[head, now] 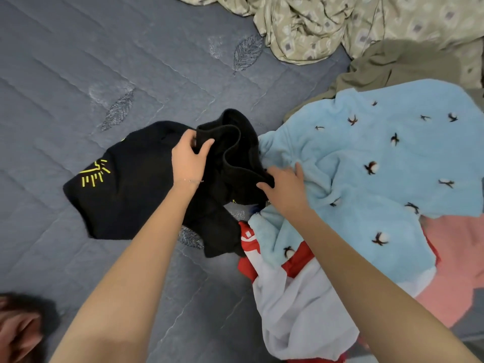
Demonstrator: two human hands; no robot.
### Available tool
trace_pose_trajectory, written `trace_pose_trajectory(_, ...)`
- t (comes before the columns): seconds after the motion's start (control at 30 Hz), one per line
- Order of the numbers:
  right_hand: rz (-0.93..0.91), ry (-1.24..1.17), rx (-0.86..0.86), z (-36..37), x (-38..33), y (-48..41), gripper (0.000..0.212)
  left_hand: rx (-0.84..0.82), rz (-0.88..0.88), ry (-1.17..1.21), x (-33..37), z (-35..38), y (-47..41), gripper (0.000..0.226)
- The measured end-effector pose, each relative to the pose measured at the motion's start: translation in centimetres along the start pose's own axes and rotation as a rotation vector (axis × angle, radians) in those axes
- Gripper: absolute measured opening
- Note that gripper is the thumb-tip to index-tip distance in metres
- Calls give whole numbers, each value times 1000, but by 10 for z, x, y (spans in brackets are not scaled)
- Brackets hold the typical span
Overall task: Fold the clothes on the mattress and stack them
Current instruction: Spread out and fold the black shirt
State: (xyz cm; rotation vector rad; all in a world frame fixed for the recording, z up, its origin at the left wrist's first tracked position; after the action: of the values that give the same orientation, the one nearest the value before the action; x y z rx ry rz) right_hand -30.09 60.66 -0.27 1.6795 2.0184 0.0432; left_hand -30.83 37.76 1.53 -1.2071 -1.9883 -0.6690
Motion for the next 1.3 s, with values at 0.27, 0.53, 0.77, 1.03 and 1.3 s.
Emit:
trace_pose_trajectory(0.27,3,-425,82,-69,-58,83,18,166,-89,149,61,-102,86,25)
trace_pose_trajectory(0.53,23,-510,160,-126,-143,145,34,303,-113,286,96,-217,142,28)
trace_pose_trajectory(0.77,-86,-475,170,-155,-240,187,39,353,-25,352,96,-336,176,31)
trace_pose_trajectory(1.03,-56,-203,108,-161,-355,274,46,245,18,431,62,-463,237,27)
trace_pose_trajectory(1.3,-23,-131,112,-153,-392,337,45,91,41,428,37,-516,280,19)
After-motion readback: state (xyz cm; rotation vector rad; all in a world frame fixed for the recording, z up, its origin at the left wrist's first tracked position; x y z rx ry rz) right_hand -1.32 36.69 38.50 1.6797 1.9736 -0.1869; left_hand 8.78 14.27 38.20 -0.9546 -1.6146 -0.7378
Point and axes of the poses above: each hand's wrist, its own y-axis away from the middle knuckle, its own z-axis out of the palm, x = y × z, the point moved 5 cm from there along -y, towards the middle knuckle, and after that the axes turned 1 degree about -y, right-handed, at the moved point
